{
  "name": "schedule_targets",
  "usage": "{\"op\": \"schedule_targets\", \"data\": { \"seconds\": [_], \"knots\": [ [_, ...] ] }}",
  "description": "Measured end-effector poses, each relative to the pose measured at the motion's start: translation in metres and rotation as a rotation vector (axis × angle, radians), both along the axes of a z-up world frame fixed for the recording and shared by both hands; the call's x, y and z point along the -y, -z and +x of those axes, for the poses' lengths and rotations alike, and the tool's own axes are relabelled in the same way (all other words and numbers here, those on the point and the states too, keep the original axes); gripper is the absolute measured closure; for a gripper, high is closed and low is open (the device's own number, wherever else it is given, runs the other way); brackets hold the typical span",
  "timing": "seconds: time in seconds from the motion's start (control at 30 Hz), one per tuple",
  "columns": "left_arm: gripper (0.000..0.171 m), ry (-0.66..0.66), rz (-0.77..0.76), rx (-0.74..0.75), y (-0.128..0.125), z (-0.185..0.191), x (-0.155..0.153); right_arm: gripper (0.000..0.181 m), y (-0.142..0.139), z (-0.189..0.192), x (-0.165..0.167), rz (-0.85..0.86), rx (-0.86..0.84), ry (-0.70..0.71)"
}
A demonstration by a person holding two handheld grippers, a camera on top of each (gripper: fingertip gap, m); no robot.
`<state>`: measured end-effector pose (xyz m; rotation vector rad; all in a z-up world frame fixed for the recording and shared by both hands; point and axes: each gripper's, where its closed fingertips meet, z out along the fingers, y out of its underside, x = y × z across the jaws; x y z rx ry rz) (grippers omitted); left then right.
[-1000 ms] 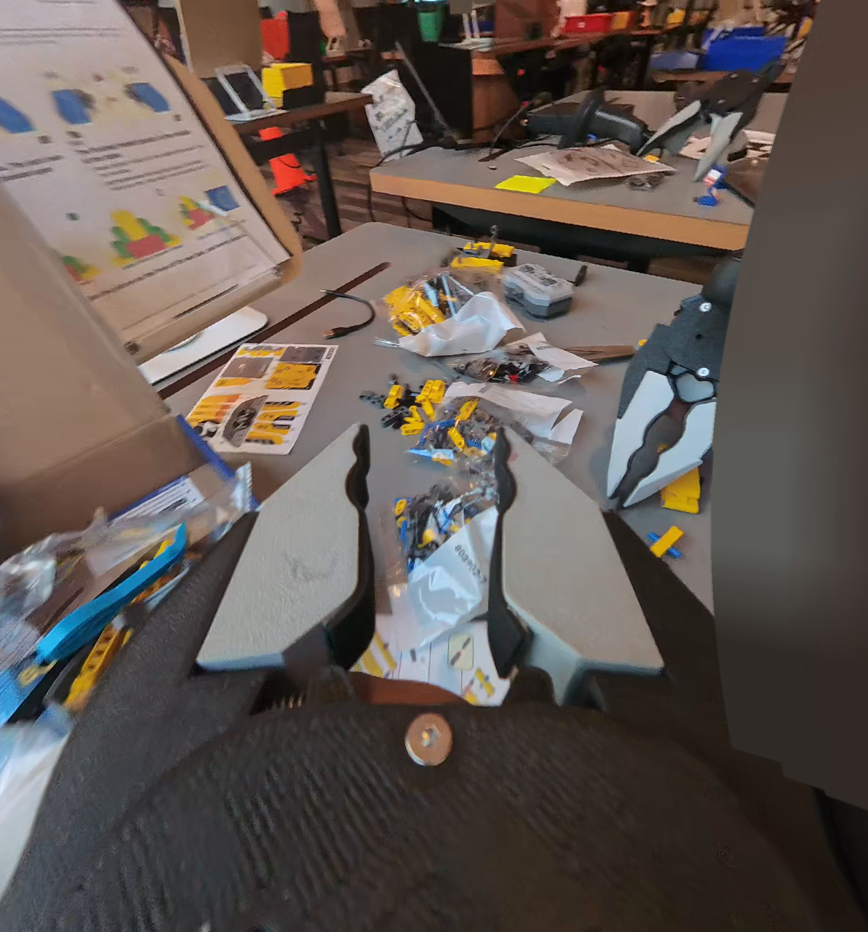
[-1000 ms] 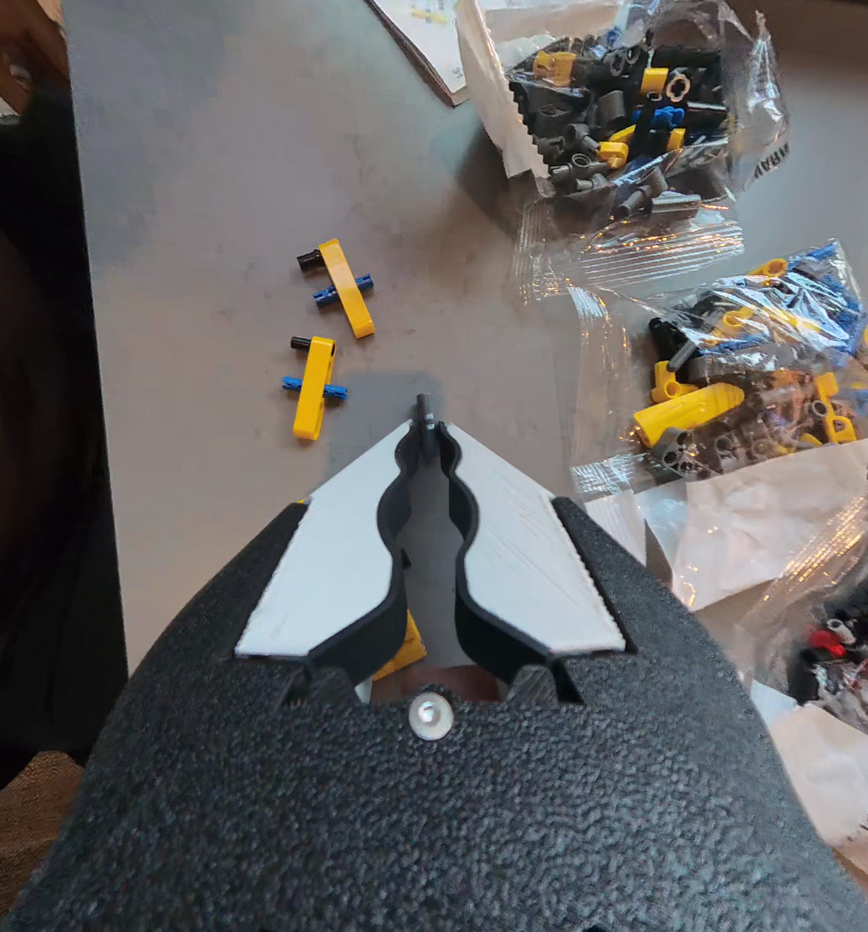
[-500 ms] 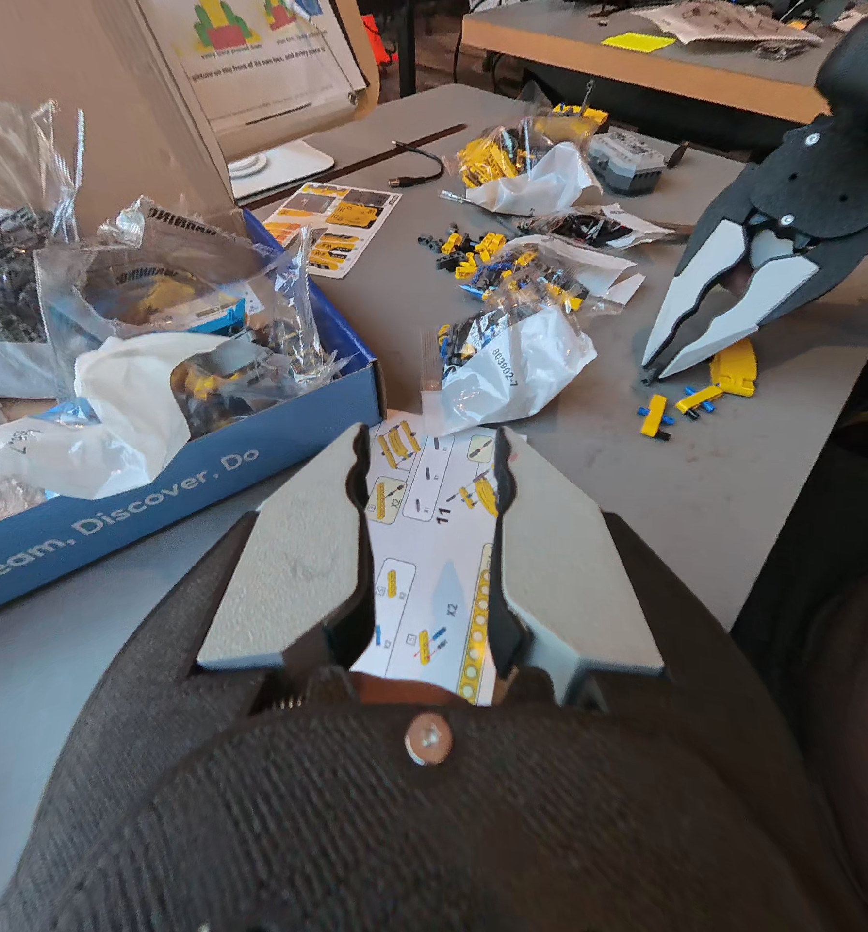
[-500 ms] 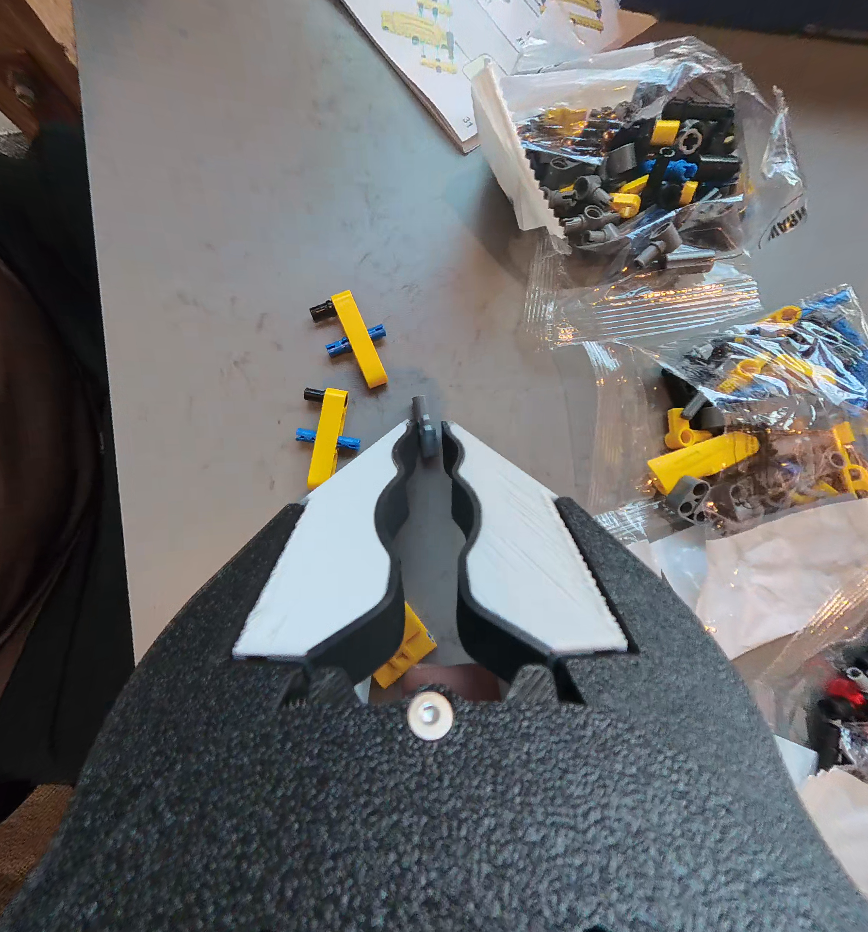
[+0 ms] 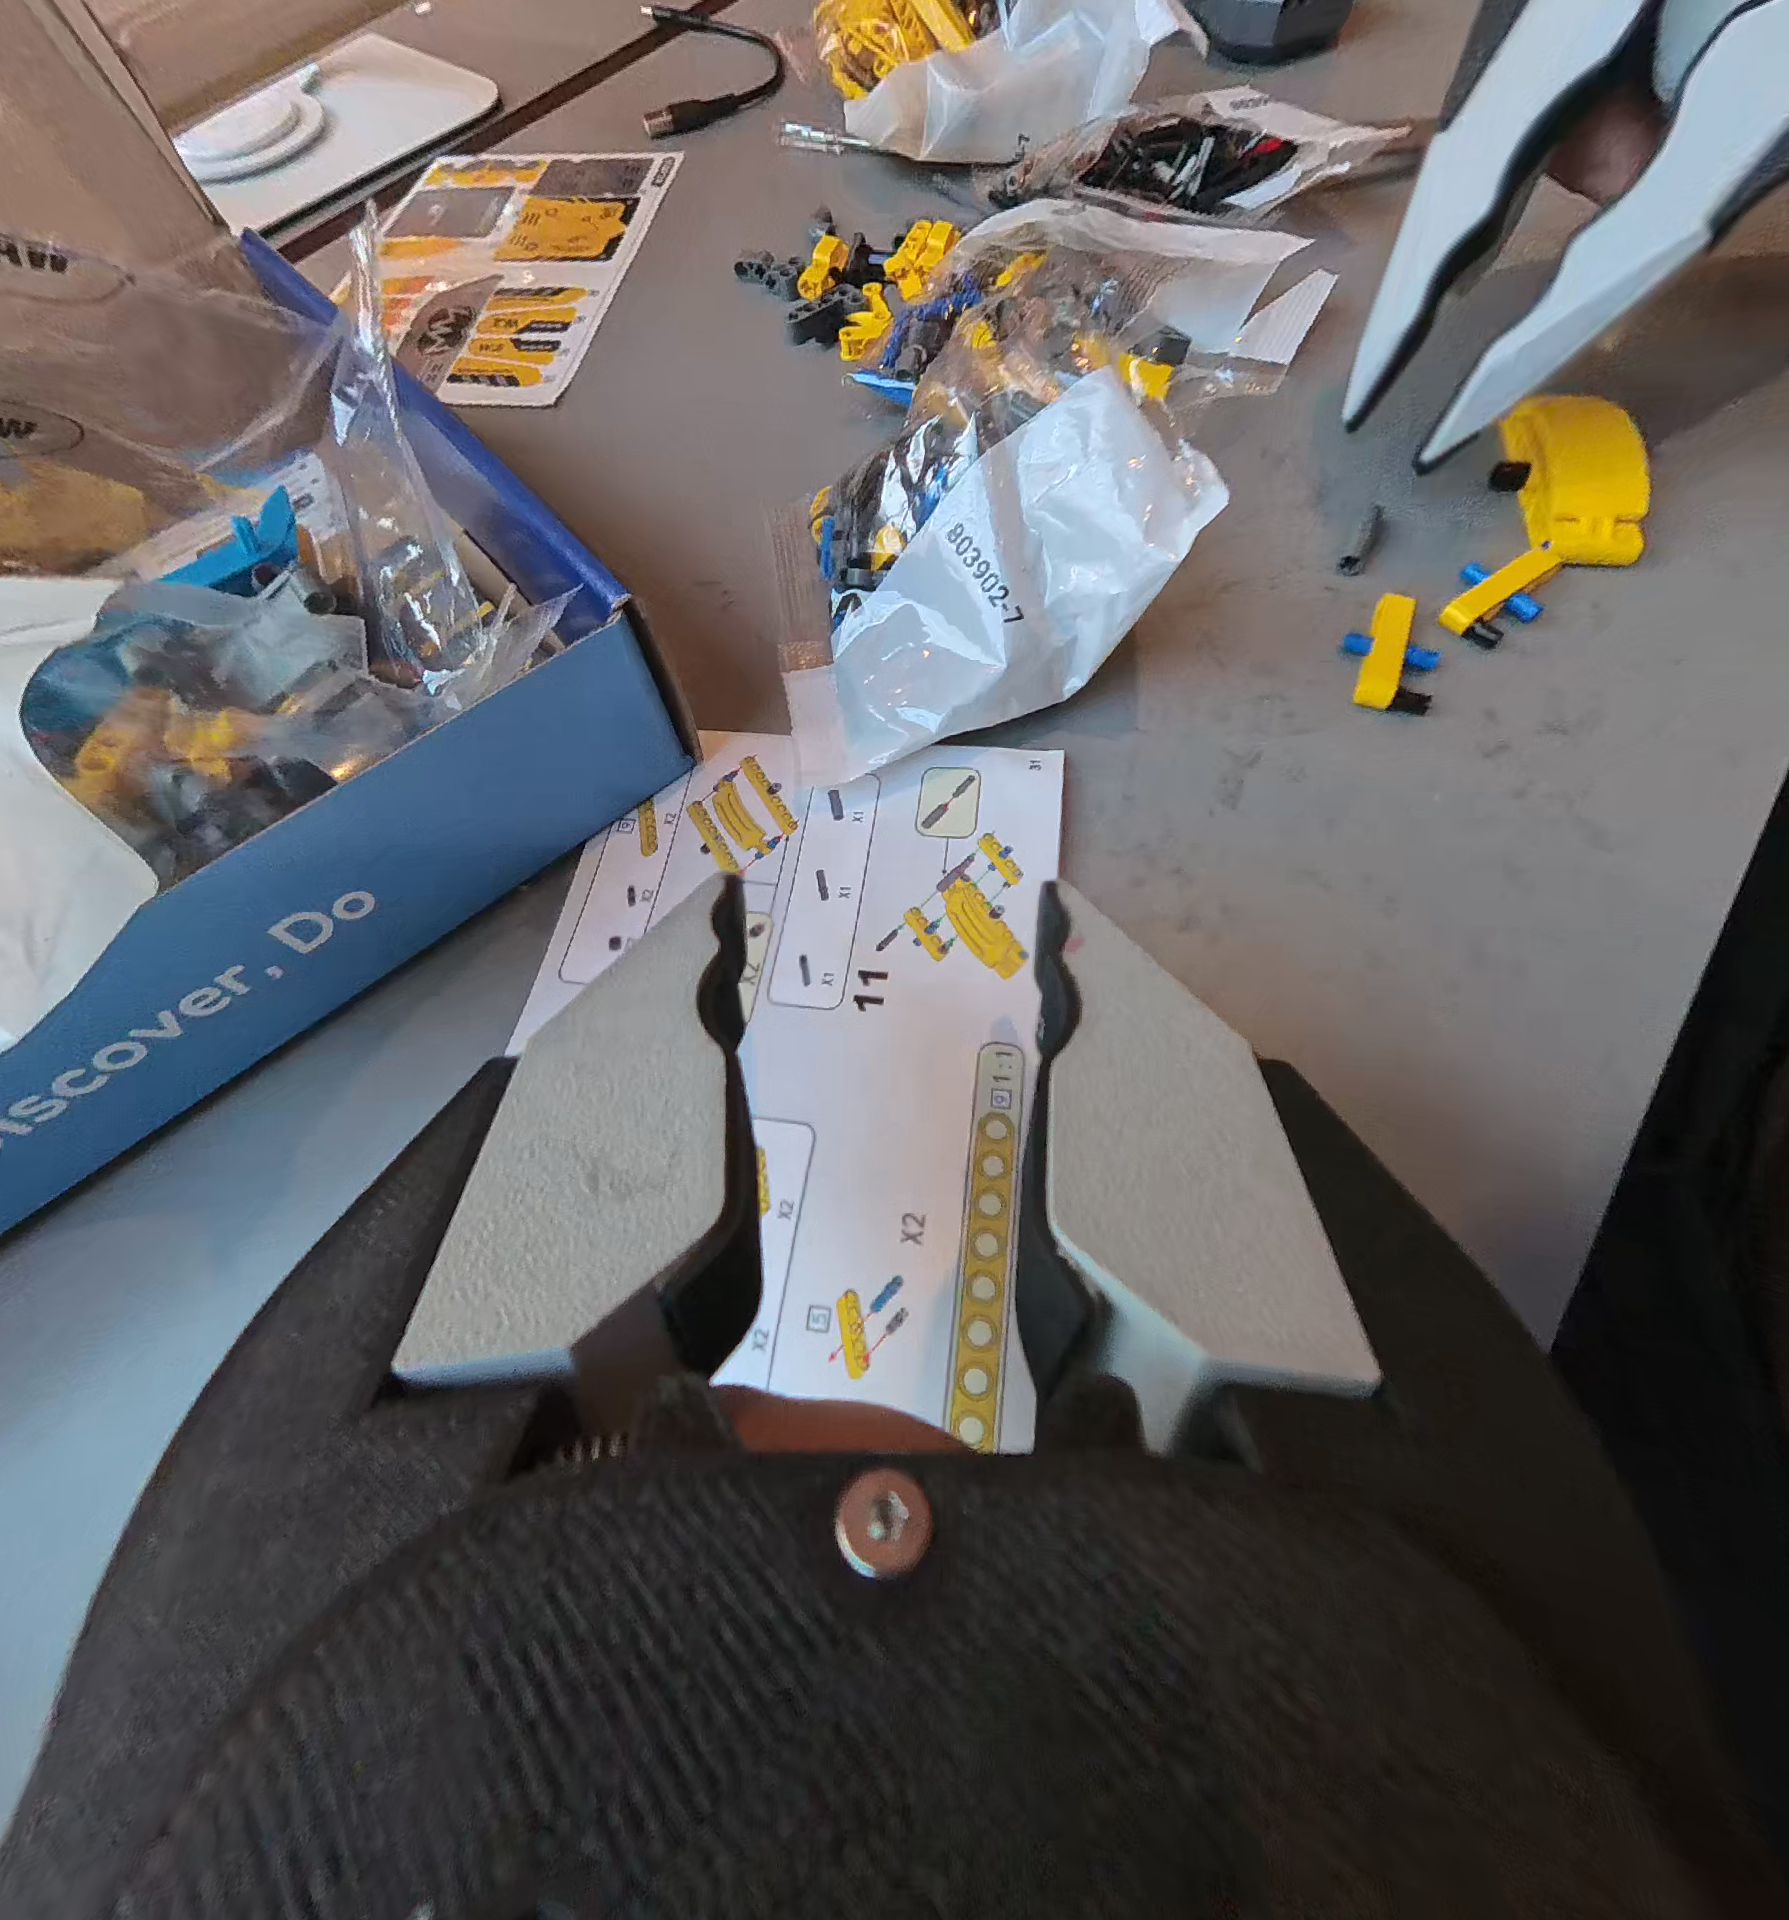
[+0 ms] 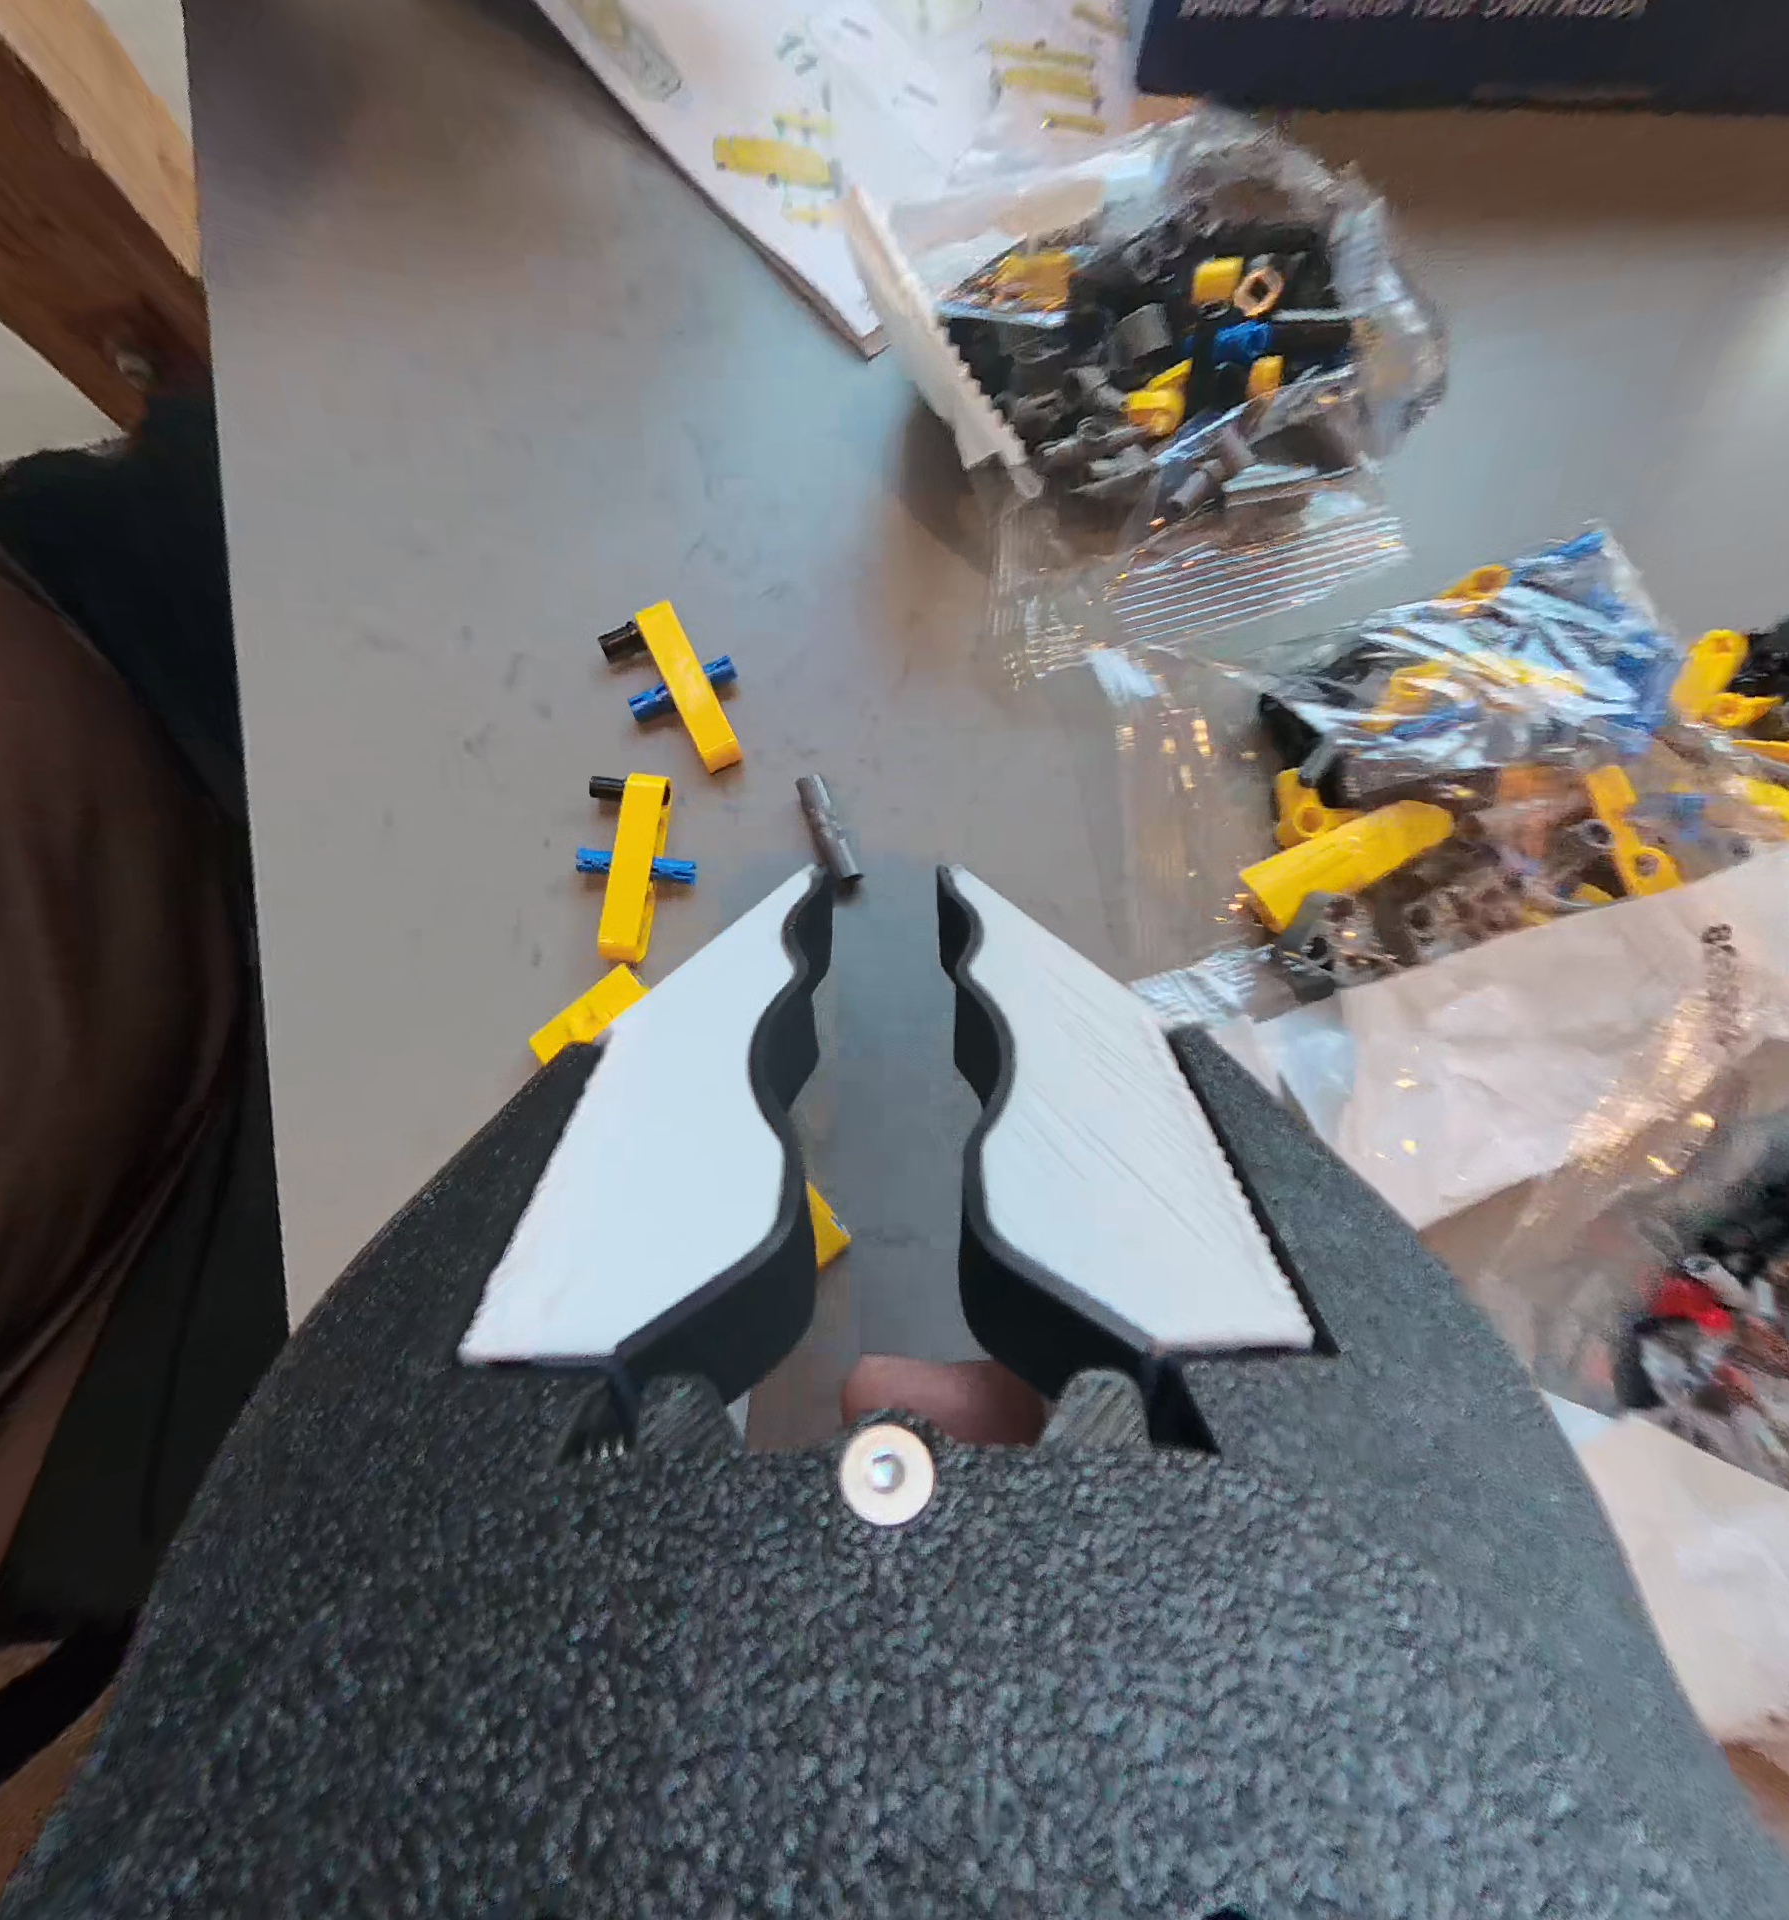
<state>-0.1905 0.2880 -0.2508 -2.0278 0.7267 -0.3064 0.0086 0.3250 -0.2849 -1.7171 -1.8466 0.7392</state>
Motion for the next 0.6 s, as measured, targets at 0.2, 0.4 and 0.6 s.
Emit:
{"op": "schedule_targets", "data": {
  "seconds": [0.2, 0.4, 0.6],
  "knots": [
    [0.12, 0.004, 0.01, 0.01, 0.0, 0.008, -0.003, 0.164, -0.046, 0.003, -0.044, 0.06, -0.215, 0.173],
    [0.122, 0.022, 0.038, -0.002, 0.004, 0.028, -0.009, 0.164, -0.031, 0.019, -0.08, 0.175, -0.126, 0.321],
    [0.122, 0.044, 0.074, -0.061, 0.009, 0.048, -0.018, 0.144, -0.027, 0.022, -0.091, 0.29, -0.089, 0.354]
  ]
}}
